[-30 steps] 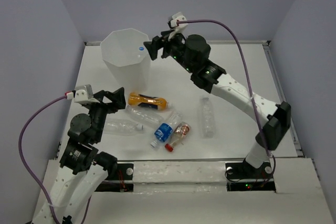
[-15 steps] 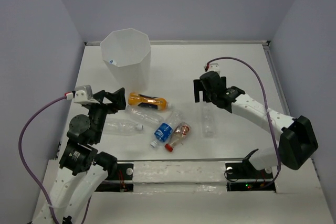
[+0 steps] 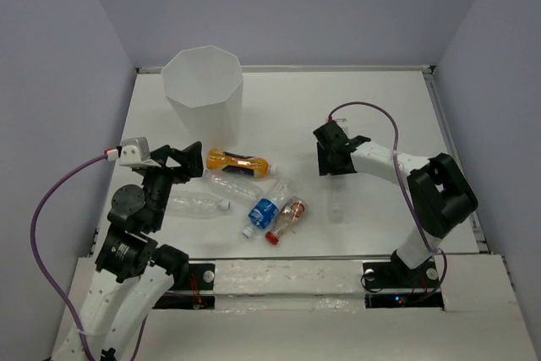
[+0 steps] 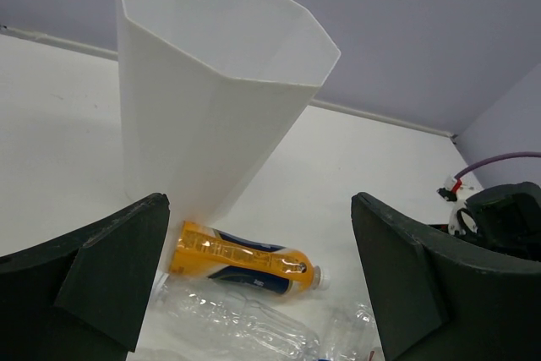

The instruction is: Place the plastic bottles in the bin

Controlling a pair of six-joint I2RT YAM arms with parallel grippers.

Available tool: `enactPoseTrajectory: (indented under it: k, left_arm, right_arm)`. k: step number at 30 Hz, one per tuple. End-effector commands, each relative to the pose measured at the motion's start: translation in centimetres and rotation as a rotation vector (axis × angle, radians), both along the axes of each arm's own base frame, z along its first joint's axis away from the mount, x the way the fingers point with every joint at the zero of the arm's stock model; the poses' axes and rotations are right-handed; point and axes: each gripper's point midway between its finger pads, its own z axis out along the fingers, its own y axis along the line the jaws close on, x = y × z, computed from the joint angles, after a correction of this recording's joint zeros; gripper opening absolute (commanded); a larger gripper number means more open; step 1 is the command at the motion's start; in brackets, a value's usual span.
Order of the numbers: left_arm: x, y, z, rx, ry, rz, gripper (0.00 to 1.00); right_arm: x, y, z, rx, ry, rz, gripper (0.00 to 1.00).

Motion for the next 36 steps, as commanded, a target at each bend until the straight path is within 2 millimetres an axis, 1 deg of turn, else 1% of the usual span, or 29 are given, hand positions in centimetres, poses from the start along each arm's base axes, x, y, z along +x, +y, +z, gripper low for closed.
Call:
enactPoseTrajectory:
  k: [1,3,4,5,7,10,11,12,13,14,15,16,17,18,19,20,22,23,24,26,27,28,29,30,31,32,33,35,36]
  left_arm:
    - [-0.6,0.2,3.1,-0.031,-0.088,-0.006,0.99]
    - [-0.7,0.2,3.1,-0.032,-0.090,-0.009,0.99]
    - [-0.7,0.1,3.1,-0.032,-0.091,-0.011,0.99]
    - [-0.8,0.1,3.3,-0.033,-0.095,-0.012,0.99]
    - [-0.8,0.1,3.3,-0.034,-0.095,-0.015,0.99]
    - [-0.8,0.0,3.3,-0.034,-0.097,-0.020,0.99]
    - [-0.9,0.0,3.4,-0.037,-0.098,-0.022,0.99]
    - [-0.9,0.0,3.3,-0.036,-0.096,-0.022,0.99]
    - [-0.9,-0.1,3.4,-0.038,-0.101,-0.026,0.99]
    - [-0.9,-0.1,3.4,-0.037,-0.100,-0.026,0.99]
    - [-0.9,-0.2,3.4,-0.037,-0.099,-0.028,0.99]
    - [-0.9,-0.1,3.4,-0.037,-0.100,-0.026,0.99]
    - [-0.8,-0.1,3.3,-0.037,-0.099,-0.025,0.99]
    - [-0.8,-0.1,3.4,-0.036,-0.100,-0.023,0.99]
    - [-0.8,0.0,3.3,-0.036,-0.097,-0.020,0.99]
    - [-0.8,0.1,3.3,-0.037,-0.098,-0.014,0.99]
    - [-0.8,0.2,3.3,-0.036,-0.098,-0.009,0.99]
    - [-0.7,0.2,3.2,-0.037,-0.095,-0.008,0.99]
    - [-0.8,0.3,3.3,-0.038,-0.099,-0.006,0.99]
    - [-0.8,0.3,3.3,-0.040,-0.099,-0.005,0.99]
    - [-0.8,0.3,3.3,-0.041,-0.098,-0.008,0.99]
    - [-0.8,0.3,3.3,-0.041,-0.099,-0.008,0.99]
    - [-0.8,0.2,3.3,-0.041,-0.099,-0.010,0.99]
    - [-0.9,0.3,3.4,-0.042,-0.102,-0.008,0.99]
    - [-0.9,0.3,3.3,-0.042,-0.100,-0.008,0.99]
    - [-0.9,0.3,3.4,-0.044,-0.101,-0.009,0.99]
    - [-0.9,0.3,3.3,-0.043,-0.102,-0.010,0.99]
    - [-1.0,0.2,3.4,-0.045,-0.103,-0.015,0.99]
    - [-0.9,0.1,3.4,-0.044,-0.101,-0.018,0.99]
  right_arm:
    - [2.6,0.4,1.5,0.051,-0.068,-0.030,0.61]
    - [3.1,0.3,2.2,0.060,-0.085,-0.032,0.57]
    - [3.3,0.3,3.1,0.064,-0.108,-0.029,0.52]
    - [3.4,0.0,3.8,0.057,-0.125,-0.033,0.43]
    - [3.5,-0.2,5.8,0.067,-0.169,-0.036,0.39]
    - [4.0,-0.1,12.2,0.128,-0.312,-0.014,0.37]
    - [4.0,0.0,15.4,0.162,-0.381,0.013,0.37]
    - [4.0,0.8,17.7,0.215,-0.421,0.048,0.37]
    - [4.5,1.6,21.7,0.272,-0.502,0.073,0.37]
    - [4.5,2.4,24.3,0.309,-0.556,0.116,0.36]
    - [4.5,3.9,29.5,0.404,-0.670,0.169,0.36]
    - [4.2,5.2,32.2,0.457,-0.731,0.216,0.36]
    - [4.2,6.9,35.7,0.535,-0.825,0.282,0.36]
    - [4.1,7.8,37.9,0.579,-0.883,0.315,0.36]
    - [3.8,8.8,41.0,0.633,-0.957,0.353,0.36]
    - [3.0,10.7,44.2,0.709,-1.042,0.423,0.35]
    - [3.4,13.2,47.7,0.762,-1.142,0.485,0.35]
    - [3.1,14.6,49.8,0.800,-1.208,0.516,0.35]
    - [4.7,17.0,48.6,0.795,-1.194,0.543,0.35]
    - [5.7,19.2,49.9,0.822,-1.234,0.578,0.35]
    - [6.6,21.4,51.0,0.853,-1.260,0.618,0.35]
    - [5.5,20.6,54.2,0.883,-1.328,0.623,0.35]
    - [7.4,23.3,52.1,0.869,-1.300,0.638,0.35]
    - [6.6,23.5,55.3,0.903,-1.383,0.645,0.35]
    - [7.1,24.0,55.6,0.898,-1.405,0.649,0.35]
    - [8.9,26.3,53.3,0.871,-1.384,0.663,0.34]
    - [8.5,25.8,55.8,0.893,-1.451,0.655,0.34]
    - [9.6,26.8,55.4,0.898,-1.468,0.654,0.32]
    - [10.9,28.2,53.7,0.895,-1.470,0.658,0.30]
